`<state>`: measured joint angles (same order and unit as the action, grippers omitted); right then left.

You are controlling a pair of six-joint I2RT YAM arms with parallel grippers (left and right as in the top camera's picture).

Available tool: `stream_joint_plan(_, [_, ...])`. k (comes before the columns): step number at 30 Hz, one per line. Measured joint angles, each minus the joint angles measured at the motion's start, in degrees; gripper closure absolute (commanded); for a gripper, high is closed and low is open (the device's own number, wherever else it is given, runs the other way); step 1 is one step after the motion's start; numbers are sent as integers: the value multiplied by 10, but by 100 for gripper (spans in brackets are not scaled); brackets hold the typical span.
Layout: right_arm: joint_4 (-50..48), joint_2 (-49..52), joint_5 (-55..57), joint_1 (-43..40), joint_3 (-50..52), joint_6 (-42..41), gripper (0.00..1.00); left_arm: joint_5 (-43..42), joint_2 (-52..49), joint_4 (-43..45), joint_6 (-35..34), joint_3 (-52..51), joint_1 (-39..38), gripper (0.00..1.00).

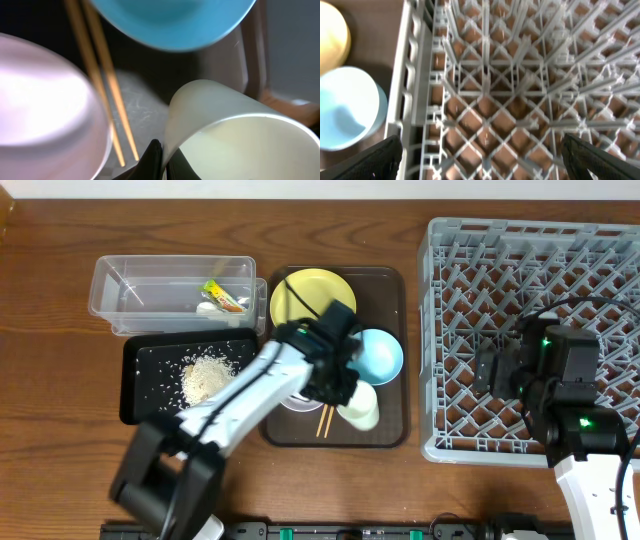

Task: Sort waste into correct bins and load items into the dishwasher rack
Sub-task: 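Grasp the white cup on the brown tray with the left gripper, then hand the white cup from the left gripper to the right gripper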

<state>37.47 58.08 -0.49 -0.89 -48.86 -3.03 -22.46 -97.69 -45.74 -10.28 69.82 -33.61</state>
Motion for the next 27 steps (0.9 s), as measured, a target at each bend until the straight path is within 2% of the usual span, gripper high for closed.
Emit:
stream_joint_plan(6, [-57,0,-73,0,0,0,1,-113,69,103,-34,4,117,94])
stream_joint_plan(12, [-77,28,-269,0,-2,21,1,-255,53,289,-190,5,199,94])
stream_joint_plan(15, [-82,59,-374,0,-2,50,1,-322,39,358,-279,6,199,94])
stream_joint_plan(19, [-100,101,-489,0,-2,92,1,-381,28,382,-367,6,184,94])
stream_joint_plan(27, [-237,169,-636,0,-2,129,1,-453,25,383,-427,6,154,94])
